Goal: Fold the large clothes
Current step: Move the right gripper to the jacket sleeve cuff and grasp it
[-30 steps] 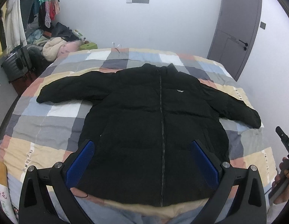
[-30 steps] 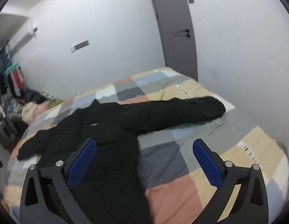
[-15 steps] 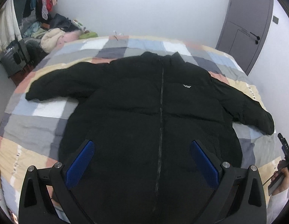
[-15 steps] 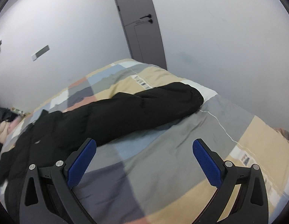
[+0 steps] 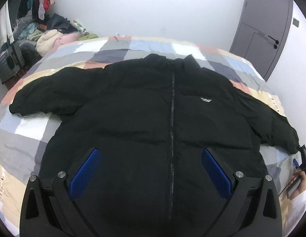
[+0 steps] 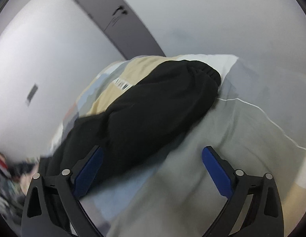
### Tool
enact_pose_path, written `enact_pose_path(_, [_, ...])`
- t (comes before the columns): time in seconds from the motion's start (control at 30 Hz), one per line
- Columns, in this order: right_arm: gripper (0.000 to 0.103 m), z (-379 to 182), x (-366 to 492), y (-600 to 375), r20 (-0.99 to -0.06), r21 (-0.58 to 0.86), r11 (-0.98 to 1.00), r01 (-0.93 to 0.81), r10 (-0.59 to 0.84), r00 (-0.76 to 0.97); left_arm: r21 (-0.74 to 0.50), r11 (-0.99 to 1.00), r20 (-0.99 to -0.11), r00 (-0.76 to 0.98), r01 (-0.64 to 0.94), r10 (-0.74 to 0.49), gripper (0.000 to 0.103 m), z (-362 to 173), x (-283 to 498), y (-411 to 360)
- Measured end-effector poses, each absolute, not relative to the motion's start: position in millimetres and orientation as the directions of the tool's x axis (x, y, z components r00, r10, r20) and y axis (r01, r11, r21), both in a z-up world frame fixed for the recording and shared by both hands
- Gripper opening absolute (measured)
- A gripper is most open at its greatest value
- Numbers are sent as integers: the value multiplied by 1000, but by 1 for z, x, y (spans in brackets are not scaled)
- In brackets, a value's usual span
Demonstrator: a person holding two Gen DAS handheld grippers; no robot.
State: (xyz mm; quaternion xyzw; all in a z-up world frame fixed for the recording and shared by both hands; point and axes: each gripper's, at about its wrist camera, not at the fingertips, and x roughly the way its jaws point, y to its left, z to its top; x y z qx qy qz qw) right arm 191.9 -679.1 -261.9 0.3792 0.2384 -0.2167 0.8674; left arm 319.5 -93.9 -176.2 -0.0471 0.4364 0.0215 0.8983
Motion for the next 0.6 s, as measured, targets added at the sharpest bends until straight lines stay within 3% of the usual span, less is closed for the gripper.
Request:
enact_pose_path(0.2, [93, -275, 213, -717, -526, 652, 530, 541, -197, 827, -56, 993, -814, 581, -101, 13, 103, -198, 339, -89])
enact_pose_path(0.3, [82, -276, 224, -729, -521, 661, 516, 545, -206, 828, -67, 993, -821, 571, -101, 2, 103, -200, 342, -87])
enact_pose_path(0.33, [73, -275, 228, -732, -528, 654, 517, 552, -212, 823, -70, 993, -821, 571, -100, 0, 103, -199, 342, -87])
enact_pose_path(0.37, [55, -274, 231, -734, -536, 646, 517, 562, -217, 816, -69, 993, -820, 573, -100, 0, 103, -198, 341, -87])
enact_pose_path(0.47, [20, -270, 237, -739, -546, 644, 511, 569, -213, 810, -70, 993, -817, 577, -99, 0, 103, -190, 337, -85])
enact_pose_path(0.6, [7, -250, 230, -737, -533, 646, 515, 563, -224, 816, -70, 993, -810, 587, -99, 2, 103, -174, 325, -79])
